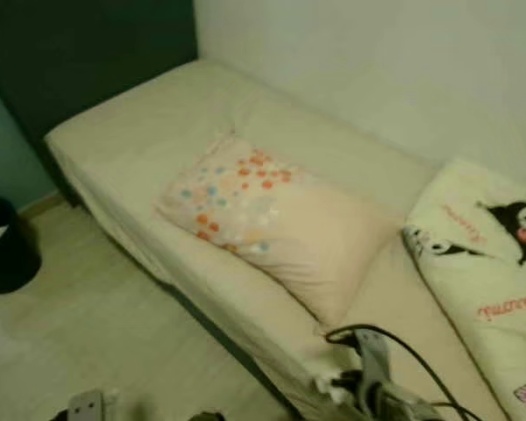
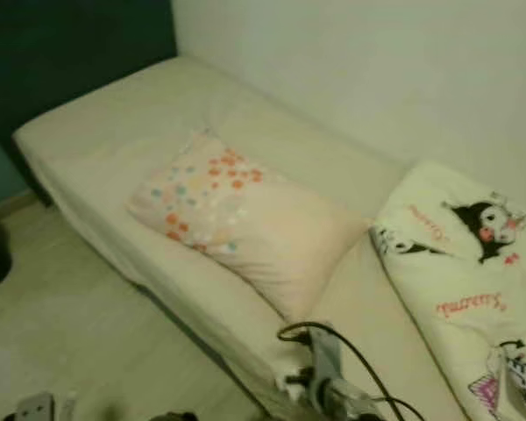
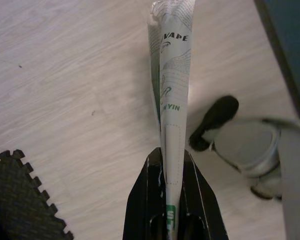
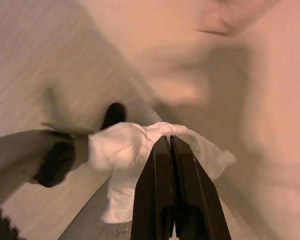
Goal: Clean up the room
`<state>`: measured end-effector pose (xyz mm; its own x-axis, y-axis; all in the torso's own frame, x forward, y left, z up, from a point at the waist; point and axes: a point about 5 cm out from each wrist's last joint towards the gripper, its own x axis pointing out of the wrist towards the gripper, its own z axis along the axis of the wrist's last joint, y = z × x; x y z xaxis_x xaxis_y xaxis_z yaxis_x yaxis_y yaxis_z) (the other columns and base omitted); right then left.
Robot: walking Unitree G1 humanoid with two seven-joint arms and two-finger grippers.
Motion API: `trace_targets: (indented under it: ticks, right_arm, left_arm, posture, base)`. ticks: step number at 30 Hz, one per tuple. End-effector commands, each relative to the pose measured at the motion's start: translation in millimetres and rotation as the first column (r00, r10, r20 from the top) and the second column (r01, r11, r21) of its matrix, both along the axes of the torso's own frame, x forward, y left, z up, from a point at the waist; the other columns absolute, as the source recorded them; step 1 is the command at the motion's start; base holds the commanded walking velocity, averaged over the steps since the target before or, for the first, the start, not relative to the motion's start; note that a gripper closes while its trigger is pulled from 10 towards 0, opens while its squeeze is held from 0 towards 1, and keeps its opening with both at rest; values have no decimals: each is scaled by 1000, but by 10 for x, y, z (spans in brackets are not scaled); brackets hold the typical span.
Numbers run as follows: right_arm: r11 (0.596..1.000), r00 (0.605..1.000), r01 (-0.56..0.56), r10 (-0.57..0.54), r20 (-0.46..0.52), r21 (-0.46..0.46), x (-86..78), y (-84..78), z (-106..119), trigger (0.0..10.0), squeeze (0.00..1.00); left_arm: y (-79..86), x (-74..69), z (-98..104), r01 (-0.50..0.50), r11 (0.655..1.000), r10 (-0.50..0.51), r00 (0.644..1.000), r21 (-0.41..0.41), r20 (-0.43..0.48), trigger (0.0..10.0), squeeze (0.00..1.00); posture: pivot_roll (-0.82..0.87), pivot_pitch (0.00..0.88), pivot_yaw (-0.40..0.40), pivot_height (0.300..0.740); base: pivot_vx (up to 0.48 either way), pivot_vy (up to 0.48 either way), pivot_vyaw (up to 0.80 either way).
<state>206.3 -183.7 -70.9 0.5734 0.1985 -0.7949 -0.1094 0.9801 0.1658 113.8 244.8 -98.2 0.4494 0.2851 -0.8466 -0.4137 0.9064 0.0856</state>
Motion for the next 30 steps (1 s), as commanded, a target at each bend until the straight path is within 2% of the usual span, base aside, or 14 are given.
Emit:
trace_targets:
  ticks: [1,7,13,18,22,30]
  right_arm:
    - [1000,1000,8,-8,-16,-8,-53,-24,-28,10000,0]
    - [1000,1000,-13,13,-7,-6,-5,35,-9,10000,0]
    - [1000,1000,-16,16,-8,-5,-7,40,-11,10000,0]
    - [1000,999,-29,29,-16,-7,-28,41,-22,10000,0]
    - [999,999,-39,39,-20,-11,-40,36,-27,10000,0]
    - [998,998,-60,59,-25,-18,-52,27,-32,10000,0]
  left_arm:
    - [-16,-58,-22,1,1000,-1,1000,-5,-19,10000,0]
    - [-29,90,18,9,1000,-8,1000,-10,19,10000,0]
    - [-33,120,25,21,1000,-21,1000,-8,20,10000,0]
    - [-6,76,18,22,1000,-22,1000,-8,8,10000,0]
    - [65,-29,8,21,1000,-21,1000,-3,-9,10000,0]
    - [101,-78,6,23,1000,-23,1000,0,-16,10000,0]
  posture:
    - [-58,0,6,730]
    - [-57,0,9,730]
    - [-54,0,8,730]
    - [-49,0,6,730]
    - [-47,0,5,730]
    - [-45,0,-1,730]
  base:
    - [0,0,725]
    - [0,0,726]
    - [0,0,725]
    - [0,0,725]
    - [0,0,725]
    - [0,0,725]
